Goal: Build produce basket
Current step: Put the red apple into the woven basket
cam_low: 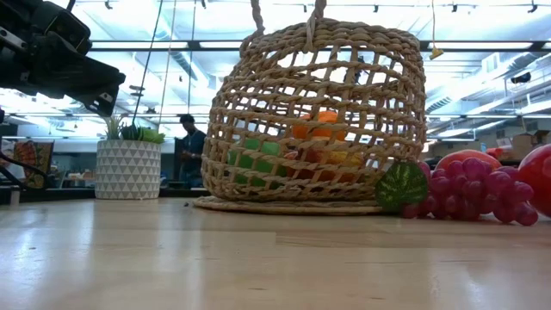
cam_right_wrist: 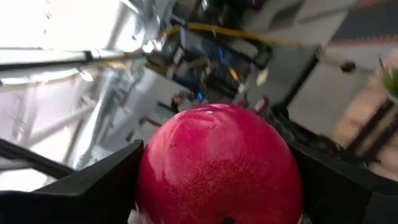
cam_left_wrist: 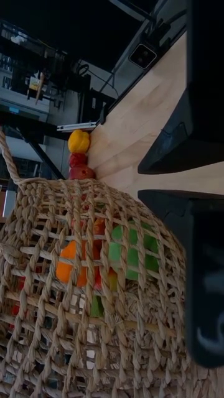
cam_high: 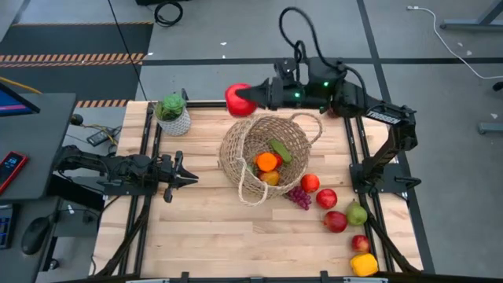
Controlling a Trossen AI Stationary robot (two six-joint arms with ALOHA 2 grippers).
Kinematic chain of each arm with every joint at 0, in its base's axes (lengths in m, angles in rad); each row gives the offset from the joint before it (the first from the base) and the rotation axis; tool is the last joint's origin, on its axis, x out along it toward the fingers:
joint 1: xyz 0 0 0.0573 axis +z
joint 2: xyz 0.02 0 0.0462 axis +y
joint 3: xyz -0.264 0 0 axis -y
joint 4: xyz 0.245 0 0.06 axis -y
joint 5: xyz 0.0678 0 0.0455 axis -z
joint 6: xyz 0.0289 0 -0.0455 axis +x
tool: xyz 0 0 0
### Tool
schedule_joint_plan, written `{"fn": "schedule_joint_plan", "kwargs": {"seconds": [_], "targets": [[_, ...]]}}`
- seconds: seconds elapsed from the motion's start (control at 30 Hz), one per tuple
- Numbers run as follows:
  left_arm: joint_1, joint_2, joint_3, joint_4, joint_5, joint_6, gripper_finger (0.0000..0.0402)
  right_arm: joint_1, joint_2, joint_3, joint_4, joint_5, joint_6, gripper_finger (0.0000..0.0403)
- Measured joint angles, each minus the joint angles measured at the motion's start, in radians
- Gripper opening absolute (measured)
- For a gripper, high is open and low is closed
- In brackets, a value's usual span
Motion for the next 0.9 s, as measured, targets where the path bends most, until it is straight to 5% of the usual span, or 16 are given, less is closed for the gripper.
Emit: {"fn": "schedule_joint_plan", "kwargs": {"seconds": [0.3,0.57,0.9], "targets": [[0.000,0.000,0.000,0.000,0.000,0.000,0.0063,-0.014,-0.015,0.000,-0.064,-0.006,-0.005,0.0376],[0.000,0.000,0.000,0.000,0.000,0.000,0.0056,-0.003,-0.010,0.000,-0.490,-0.026,0.033,0.0376],[0.000,0.000,0.000,0.002,0.000,0.000,0.0063,0.060,0.089,0.001,-0.753,0.038,0.133,0.0376]]}}
